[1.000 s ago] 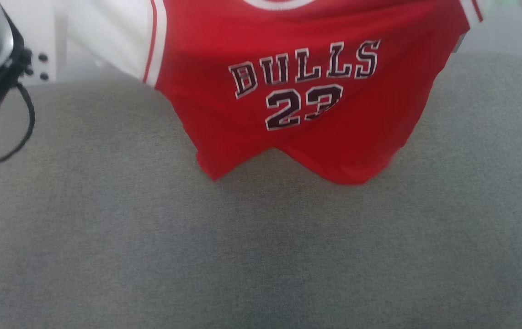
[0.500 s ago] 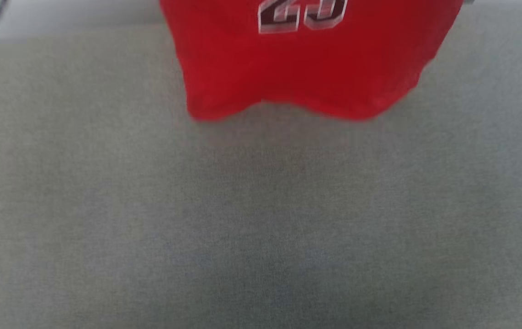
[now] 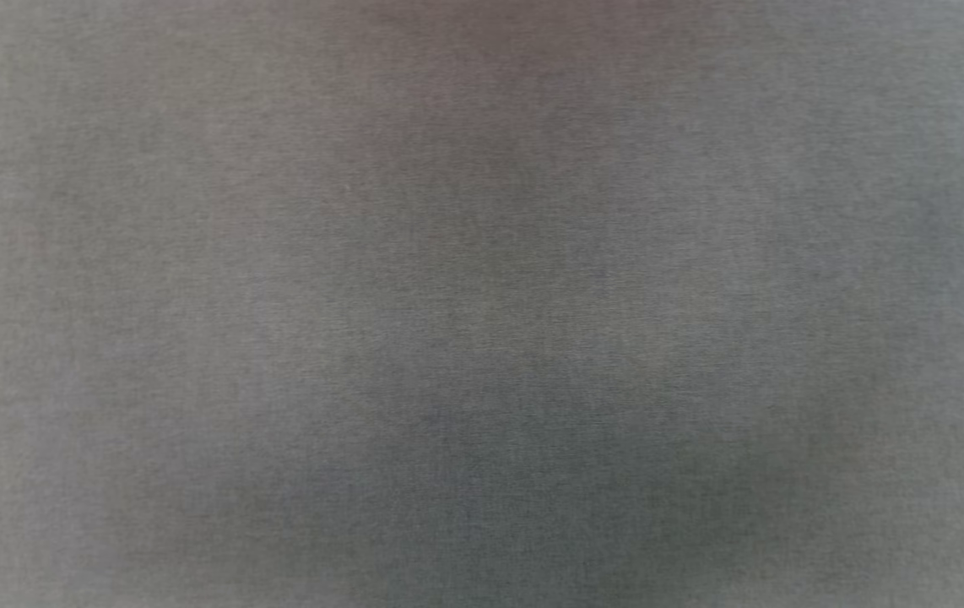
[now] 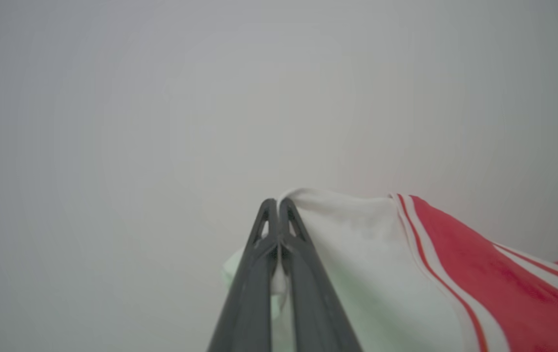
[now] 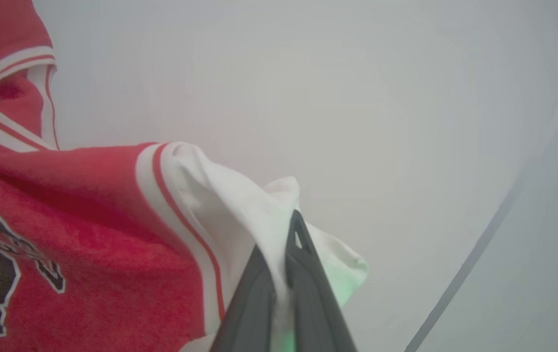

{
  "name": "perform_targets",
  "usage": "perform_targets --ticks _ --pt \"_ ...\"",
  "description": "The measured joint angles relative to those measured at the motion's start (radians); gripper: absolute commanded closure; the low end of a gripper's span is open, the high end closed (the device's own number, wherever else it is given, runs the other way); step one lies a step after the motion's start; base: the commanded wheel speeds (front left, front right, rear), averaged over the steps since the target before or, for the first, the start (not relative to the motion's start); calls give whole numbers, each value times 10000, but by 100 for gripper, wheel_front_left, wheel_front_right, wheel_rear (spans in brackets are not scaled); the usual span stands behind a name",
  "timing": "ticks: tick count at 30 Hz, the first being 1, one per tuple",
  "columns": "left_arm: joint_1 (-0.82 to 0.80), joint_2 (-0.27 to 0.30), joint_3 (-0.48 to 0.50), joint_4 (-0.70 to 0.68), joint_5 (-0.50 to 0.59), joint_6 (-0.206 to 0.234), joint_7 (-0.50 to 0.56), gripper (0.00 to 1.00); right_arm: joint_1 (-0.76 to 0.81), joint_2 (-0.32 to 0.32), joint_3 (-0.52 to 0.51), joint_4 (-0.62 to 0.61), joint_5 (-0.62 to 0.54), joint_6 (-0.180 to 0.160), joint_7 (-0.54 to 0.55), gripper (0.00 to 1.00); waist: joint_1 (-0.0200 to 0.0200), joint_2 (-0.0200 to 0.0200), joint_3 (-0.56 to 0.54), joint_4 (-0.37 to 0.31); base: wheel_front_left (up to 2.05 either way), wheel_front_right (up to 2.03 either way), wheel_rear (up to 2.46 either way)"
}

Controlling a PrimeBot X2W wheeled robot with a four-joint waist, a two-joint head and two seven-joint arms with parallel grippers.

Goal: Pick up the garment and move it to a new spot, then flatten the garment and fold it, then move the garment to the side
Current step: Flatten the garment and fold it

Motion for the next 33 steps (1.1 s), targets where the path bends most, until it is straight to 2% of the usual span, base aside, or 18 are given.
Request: perform_targets --ticks 4,6,10,13,15,16,18,24,26,27,33 --pt "645 -33 -88 671 -360 -527 -230 100 1051 -23 600 219 15 2 2 100 0 0 -27 213 0 0 0" --pt "1225 -52 -198 989 -510 -821 -144 100 1571 -82 1106 374 410 2 2 100 0 0 -141 276 0 0 0" --pt "2449 12 -313 1310 -1058 -1678 336 100 2686 -339 2497 508 1812 2 21 100 0 0 -462 376 0 0 0" --pt "3618 86 -493 1290 -1448 -2090 991 100 3425 -736 3350 90 3302 2 435 100 0 0 -754 451 0 0 0" --pt "4437 201 -602 1097 -1829 -2224 1478 100 3845 -1131 3906 -401 4161 2 709 100 0 0 -963 501 0 0 0" --pt "4437 201 -602 1097 -1829 -2224 1478 100 3845 -1131 3906 -401 4161 2 709 100 0 0 -963 501 0 0 0" --pt "5233 393 -640 690 -2242 -2299 1860 100 4252 -1618 4447 -913 4838 0 917 100 0 0 -1167 558 0 0 0" --pt "8201 965 -744 -1480 -3396 -2336 3580 100 5511 -2882 5647 -2629 6688 0 1547 100 1 0 -1765 716 0 0 0" --pt "9187 1304 -725 -2481 -3699 -2203 4192 100 5938 -3312 6019 -3266 7239 0 1741 100 0 1 -1945 766 0 0 0" --pt "10278 1601 -642 -3503 -4136 -1992 4800 100 6292 -3753 6358 -3800 7566 0 1847 100 0 0 -2112 809 0 0 0" --pt "13590 2512 -311 -6566 -5022 -583 6326 100 7378 -4844 7143 -5093 8610 0 2194 100 0 0 -2514 855 0 0 0"
